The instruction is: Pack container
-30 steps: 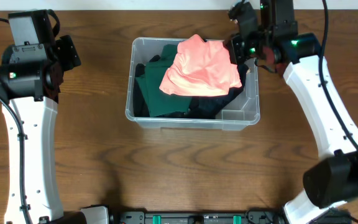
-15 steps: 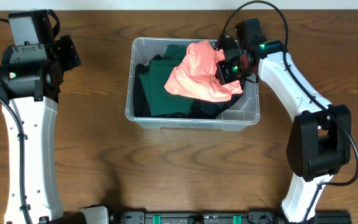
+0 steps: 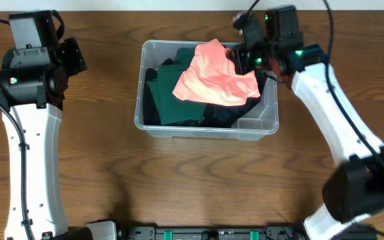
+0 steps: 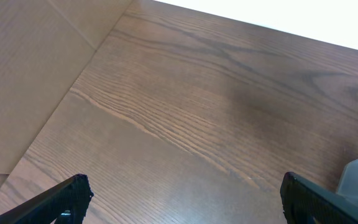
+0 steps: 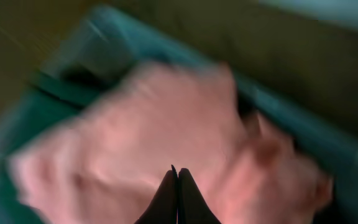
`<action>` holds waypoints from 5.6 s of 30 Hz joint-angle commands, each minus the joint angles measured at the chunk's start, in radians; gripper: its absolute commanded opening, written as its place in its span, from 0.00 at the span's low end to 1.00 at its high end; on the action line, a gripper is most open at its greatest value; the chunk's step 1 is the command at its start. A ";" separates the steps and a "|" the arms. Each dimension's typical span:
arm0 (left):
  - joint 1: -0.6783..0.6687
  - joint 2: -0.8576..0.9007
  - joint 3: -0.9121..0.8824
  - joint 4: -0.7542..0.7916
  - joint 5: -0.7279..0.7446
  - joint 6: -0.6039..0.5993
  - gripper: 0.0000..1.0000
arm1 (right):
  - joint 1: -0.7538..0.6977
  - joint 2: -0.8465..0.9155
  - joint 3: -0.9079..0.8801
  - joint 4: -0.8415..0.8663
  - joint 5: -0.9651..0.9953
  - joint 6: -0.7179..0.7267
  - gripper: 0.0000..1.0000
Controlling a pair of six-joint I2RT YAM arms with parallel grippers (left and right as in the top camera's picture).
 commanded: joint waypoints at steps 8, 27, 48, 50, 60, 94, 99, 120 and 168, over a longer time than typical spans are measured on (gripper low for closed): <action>0.003 0.002 0.005 0.000 -0.013 -0.012 0.98 | 0.138 0.122 0.000 0.172 0.008 0.011 0.01; 0.003 0.002 0.005 0.000 -0.013 -0.012 0.98 | 0.188 0.184 0.024 0.141 0.121 0.011 0.01; 0.003 0.002 0.005 0.000 -0.013 -0.012 0.98 | 0.152 0.281 0.013 0.033 0.243 0.004 0.01; 0.003 0.002 0.005 0.000 -0.013 -0.012 0.98 | 0.164 0.308 0.013 0.023 0.222 0.004 0.01; 0.003 0.002 0.005 0.000 -0.013 -0.012 0.98 | 0.156 0.159 0.025 0.025 0.217 0.003 0.27; 0.003 0.002 0.005 0.000 -0.013 -0.012 0.98 | -0.072 -0.370 0.025 -0.368 0.289 0.018 0.99; 0.003 0.002 0.005 0.000 -0.013 -0.012 0.98 | -0.073 -0.372 0.025 -0.314 0.396 0.010 0.99; 0.003 0.002 0.005 0.000 -0.013 -0.012 0.98 | -0.313 -0.642 -0.166 -0.173 0.442 -0.100 0.99; 0.003 0.002 0.005 0.000 -0.013 -0.012 0.98 | -0.372 -1.784 -1.491 0.239 0.441 -0.102 0.99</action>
